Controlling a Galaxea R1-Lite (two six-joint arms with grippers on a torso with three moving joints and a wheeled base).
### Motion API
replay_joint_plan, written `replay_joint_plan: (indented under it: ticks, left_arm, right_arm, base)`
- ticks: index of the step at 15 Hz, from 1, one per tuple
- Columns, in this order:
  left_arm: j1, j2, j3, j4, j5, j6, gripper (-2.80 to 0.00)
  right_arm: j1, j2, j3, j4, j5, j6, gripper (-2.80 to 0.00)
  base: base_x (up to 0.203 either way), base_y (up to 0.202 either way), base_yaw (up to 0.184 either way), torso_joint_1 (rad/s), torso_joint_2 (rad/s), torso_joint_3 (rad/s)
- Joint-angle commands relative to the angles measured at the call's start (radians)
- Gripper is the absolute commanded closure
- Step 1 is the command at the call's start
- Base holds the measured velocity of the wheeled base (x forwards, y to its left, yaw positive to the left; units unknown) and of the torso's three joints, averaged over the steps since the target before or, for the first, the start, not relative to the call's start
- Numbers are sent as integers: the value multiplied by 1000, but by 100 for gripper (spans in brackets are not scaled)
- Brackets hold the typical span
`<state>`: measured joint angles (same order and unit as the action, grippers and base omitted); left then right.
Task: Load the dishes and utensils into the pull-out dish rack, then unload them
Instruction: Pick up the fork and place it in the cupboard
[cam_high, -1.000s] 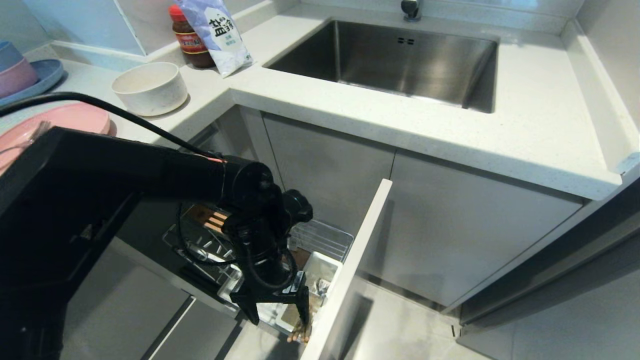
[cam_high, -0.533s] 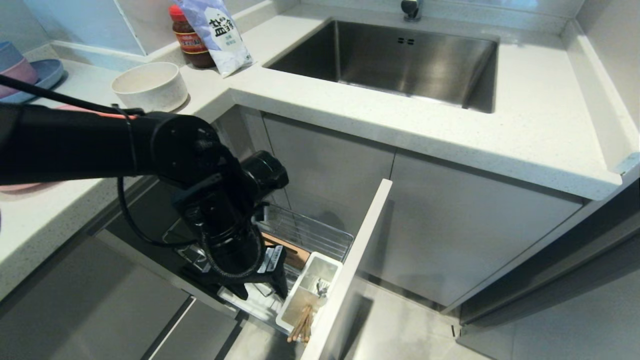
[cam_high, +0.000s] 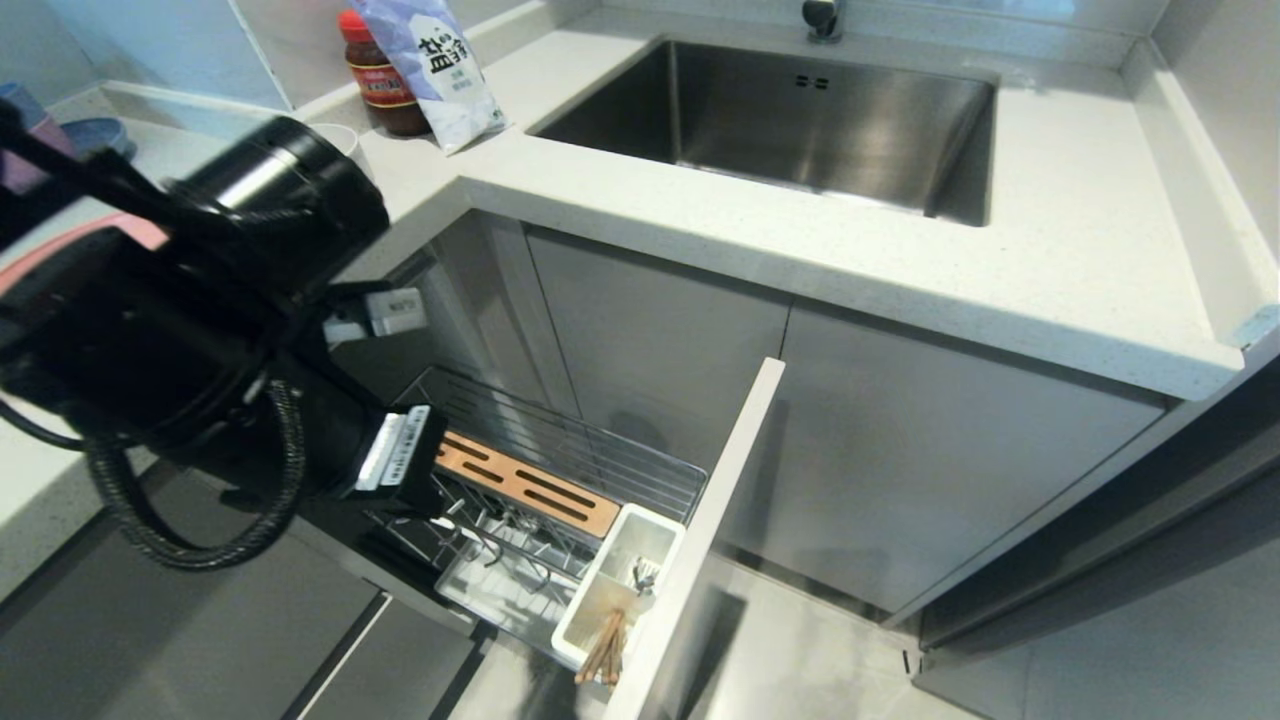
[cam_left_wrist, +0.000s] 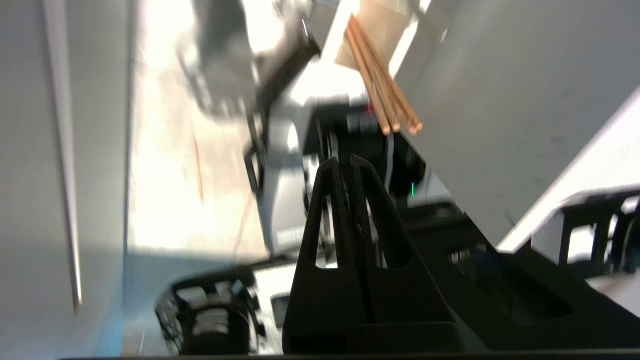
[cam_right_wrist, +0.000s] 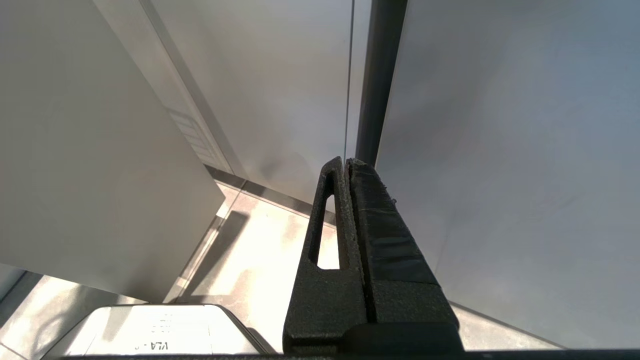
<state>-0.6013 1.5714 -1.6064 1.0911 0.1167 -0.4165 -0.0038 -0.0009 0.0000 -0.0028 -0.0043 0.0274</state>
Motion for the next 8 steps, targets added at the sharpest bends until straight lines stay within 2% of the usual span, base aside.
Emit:
replay_joint_plan:
  ticks: [1,4,8]
  left_arm:
    - [15,-144,-21,1,31,2,0]
    - [134,-246,-95,-3,39,45,0]
    - [356,-345,-146,-85,33,124,0]
  right_arm:
    - [-1,-2,2,0,0,0,0]
    - [0,-2,2,0,0,0,0]
    - [-1,-2,2,0,0,0,0]
  base:
    - [0,0,0,0,0,0]
    - [0,0,0,0,0,0]
    - [0,0,0,0,0,0]
